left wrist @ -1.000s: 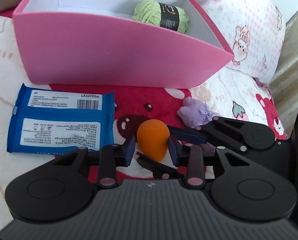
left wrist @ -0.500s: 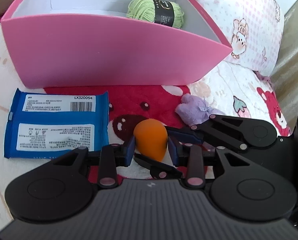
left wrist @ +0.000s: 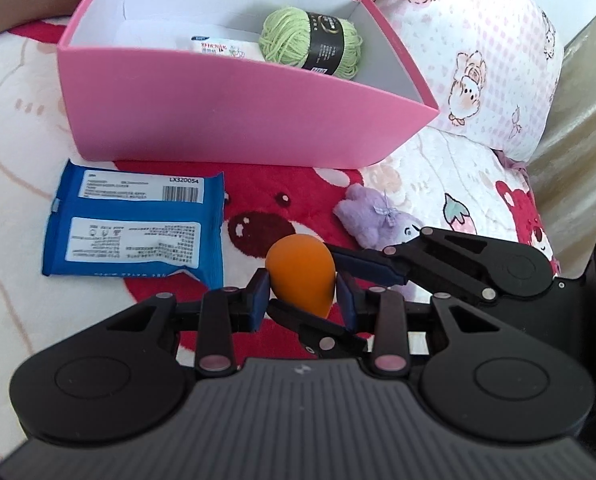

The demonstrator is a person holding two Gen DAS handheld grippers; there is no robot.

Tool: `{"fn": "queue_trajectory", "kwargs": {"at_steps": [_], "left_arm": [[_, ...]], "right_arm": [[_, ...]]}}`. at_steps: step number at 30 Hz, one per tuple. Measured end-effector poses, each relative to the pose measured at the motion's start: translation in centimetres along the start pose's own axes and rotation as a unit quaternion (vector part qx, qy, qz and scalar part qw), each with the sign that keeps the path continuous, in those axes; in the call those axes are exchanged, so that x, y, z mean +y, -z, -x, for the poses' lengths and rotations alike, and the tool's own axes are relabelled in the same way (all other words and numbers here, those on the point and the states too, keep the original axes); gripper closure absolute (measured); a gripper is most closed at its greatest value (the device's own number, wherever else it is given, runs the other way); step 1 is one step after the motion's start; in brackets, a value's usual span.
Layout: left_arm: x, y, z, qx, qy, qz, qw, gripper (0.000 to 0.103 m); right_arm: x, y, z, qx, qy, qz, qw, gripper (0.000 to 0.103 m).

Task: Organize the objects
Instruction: 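Lift the orange sponge with the left tool toward the pink box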

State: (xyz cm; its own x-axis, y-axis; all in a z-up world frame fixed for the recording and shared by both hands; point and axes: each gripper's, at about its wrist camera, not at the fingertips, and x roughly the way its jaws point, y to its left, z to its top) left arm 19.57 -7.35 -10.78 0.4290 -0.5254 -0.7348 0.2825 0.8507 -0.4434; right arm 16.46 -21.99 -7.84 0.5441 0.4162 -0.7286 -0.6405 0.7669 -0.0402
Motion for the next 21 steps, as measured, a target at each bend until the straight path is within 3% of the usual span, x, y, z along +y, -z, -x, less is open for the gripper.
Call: {"fn": "queue_trajectory", "kwargs": {"at_steps": [21], "left_arm": [[-2.3, -0.5, 6.6, 0.004, 0.008, -0.02, 0.9998, 0.068]], "right_arm": [[1.8, -3.1, 6.2, -0.012, -0.011, 0.032, 0.999, 0.057]]}}
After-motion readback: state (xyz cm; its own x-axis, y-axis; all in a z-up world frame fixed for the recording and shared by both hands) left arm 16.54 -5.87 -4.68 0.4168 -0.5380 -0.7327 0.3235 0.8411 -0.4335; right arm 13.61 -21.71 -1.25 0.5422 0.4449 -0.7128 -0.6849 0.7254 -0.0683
